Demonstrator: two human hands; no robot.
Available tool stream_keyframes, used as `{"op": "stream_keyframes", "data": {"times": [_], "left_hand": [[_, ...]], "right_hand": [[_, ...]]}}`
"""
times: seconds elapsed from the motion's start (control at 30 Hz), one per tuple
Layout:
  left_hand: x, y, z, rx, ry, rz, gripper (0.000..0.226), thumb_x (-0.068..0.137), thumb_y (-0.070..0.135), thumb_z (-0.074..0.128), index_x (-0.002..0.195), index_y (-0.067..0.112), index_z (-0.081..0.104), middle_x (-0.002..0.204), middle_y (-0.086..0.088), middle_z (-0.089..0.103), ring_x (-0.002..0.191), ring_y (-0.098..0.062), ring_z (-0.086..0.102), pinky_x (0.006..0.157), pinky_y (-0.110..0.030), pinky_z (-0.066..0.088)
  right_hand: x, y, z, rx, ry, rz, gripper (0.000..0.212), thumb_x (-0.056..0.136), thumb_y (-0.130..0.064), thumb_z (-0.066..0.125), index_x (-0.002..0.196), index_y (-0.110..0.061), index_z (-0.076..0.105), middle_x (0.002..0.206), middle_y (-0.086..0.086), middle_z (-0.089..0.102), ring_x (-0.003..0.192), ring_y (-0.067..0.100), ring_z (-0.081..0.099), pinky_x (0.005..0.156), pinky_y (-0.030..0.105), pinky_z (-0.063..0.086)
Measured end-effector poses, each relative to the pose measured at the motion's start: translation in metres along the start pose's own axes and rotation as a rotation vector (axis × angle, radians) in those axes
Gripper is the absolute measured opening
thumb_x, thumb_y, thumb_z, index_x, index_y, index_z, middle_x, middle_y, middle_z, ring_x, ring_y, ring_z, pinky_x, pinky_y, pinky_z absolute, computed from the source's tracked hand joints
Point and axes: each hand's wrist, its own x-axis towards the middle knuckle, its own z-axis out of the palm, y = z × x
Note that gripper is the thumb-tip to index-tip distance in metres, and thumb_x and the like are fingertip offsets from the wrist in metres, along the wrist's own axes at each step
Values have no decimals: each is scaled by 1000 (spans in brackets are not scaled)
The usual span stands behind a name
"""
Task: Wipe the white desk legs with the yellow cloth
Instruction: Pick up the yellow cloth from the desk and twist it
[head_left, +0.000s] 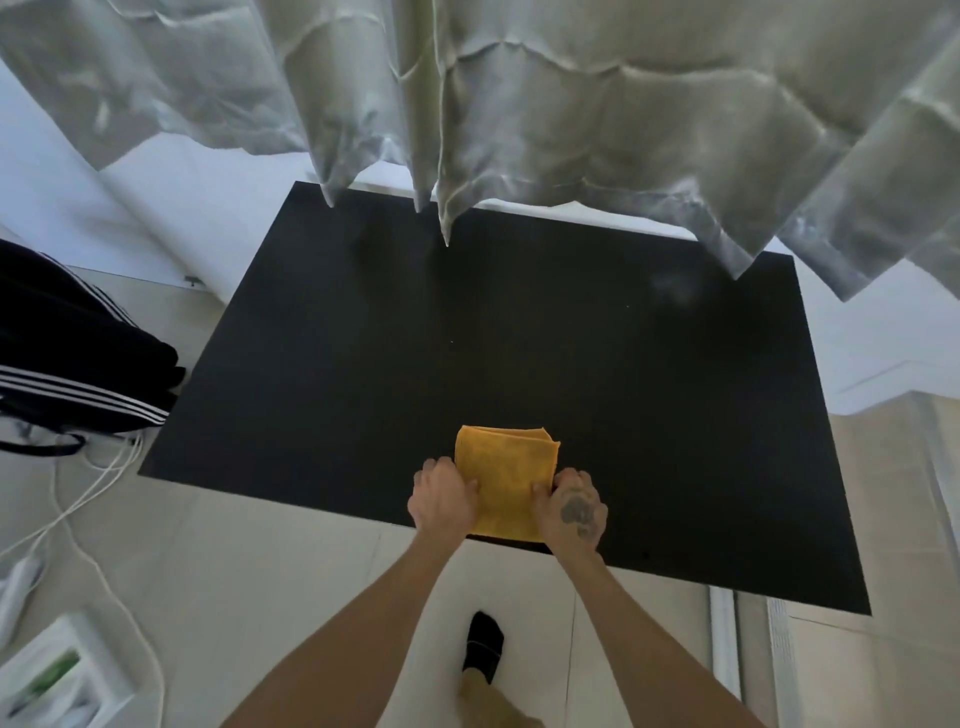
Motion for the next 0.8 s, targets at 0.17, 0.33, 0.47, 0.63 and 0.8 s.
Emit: {"op": "stream_keyframes", "data": {"times": [0.17,0.33,0.47,0.63,0.8], "left_hand": [[-3,3,1,-133,-28,12,6,93,20,60,94,16,57,97,-2,60,80,-13,58,71,-30,55],[-15,-8,-22,-624,-278,-90,21,96,17,57,117,17,55,112,-1,61,100,-18,58,88,-37,51],[-32,-37,-53,-788,-257,-124,36,94,17,65,125,24,49,120,1,57,107,-18,53,92,-40,48],[-50,-103,-94,-997,-268,-133,69,91,6,66,142,44,39,115,7,54,120,-23,49,107,-52,42],[-64,-172,-123,-1006,-235,-56,43,89,-3,64,117,30,68,131,0,52,120,-25,51,103,-50,48]], "right_hand": [[2,-2,1,109,-59,22,25,93,-37,62,107,-17,63,111,4,62,100,19,62,89,35,56],[-11,5,-6,564,-185,72,13,90,-24,69,98,-15,62,104,7,65,89,17,59,82,36,52],[-36,-2,-13,813,-251,93,36,88,-15,72,118,-23,54,118,3,59,106,21,56,91,44,51],[-84,-26,-11,962,-348,-88,49,89,-10,70,121,-42,52,122,-1,56,114,23,55,101,56,49],[-137,-66,13,928,-412,-245,27,93,-3,61,101,-27,69,130,-5,56,115,20,55,100,54,50]]}}
